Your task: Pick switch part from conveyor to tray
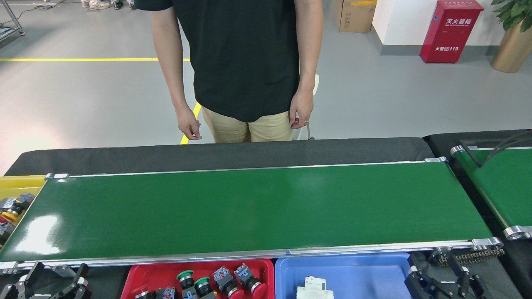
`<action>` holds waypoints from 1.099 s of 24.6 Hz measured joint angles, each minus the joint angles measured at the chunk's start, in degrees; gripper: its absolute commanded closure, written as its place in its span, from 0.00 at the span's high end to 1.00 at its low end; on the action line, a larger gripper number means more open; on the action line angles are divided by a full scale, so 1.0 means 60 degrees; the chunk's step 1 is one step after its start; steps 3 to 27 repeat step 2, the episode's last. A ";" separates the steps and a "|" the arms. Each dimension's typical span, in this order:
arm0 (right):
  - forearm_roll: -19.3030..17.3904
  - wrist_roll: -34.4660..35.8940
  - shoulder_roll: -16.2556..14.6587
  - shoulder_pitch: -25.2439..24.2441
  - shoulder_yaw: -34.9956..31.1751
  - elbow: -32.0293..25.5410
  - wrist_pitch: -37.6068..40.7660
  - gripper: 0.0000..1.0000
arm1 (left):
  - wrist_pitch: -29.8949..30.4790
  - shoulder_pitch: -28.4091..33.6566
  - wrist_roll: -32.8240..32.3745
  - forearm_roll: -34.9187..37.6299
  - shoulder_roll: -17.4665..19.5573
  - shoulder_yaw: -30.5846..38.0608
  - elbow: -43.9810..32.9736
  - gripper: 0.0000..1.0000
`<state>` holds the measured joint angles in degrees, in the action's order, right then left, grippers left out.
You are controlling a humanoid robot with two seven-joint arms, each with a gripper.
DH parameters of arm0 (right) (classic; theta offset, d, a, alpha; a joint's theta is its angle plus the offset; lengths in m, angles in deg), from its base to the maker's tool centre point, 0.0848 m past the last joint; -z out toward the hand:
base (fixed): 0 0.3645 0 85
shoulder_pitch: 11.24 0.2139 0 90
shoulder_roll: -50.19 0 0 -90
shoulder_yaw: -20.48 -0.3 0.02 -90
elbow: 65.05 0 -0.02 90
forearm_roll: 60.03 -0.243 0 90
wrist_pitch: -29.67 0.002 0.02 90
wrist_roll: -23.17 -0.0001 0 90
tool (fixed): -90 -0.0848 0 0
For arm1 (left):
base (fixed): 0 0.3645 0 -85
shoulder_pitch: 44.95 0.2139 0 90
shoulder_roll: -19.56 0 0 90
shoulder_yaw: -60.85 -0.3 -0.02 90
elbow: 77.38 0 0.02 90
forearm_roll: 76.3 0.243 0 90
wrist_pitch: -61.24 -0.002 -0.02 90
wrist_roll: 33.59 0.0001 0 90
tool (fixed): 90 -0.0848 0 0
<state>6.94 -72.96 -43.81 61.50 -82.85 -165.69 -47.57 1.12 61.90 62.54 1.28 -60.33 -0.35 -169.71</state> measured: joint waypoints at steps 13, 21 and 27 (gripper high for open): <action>0.0000 0.0000 0.0000 0.0001 -0.0002 0.0000 0.0000 0.98 | 0.0016 0.0001 0.0004 0.0000 0.0000 0.0003 0.0000 1.00; 0.0000 0.0000 0.0000 0.0001 -0.0002 0.0000 0.0000 0.98 | 0.0016 0.0001 0.0004 0.0000 0.0000 0.0003 0.0000 1.00; 0.0000 0.0000 0.0000 0.0001 -0.0002 0.0000 0.0000 0.98 | 0.0016 0.0001 0.0004 0.0000 0.0000 0.0003 0.0000 1.00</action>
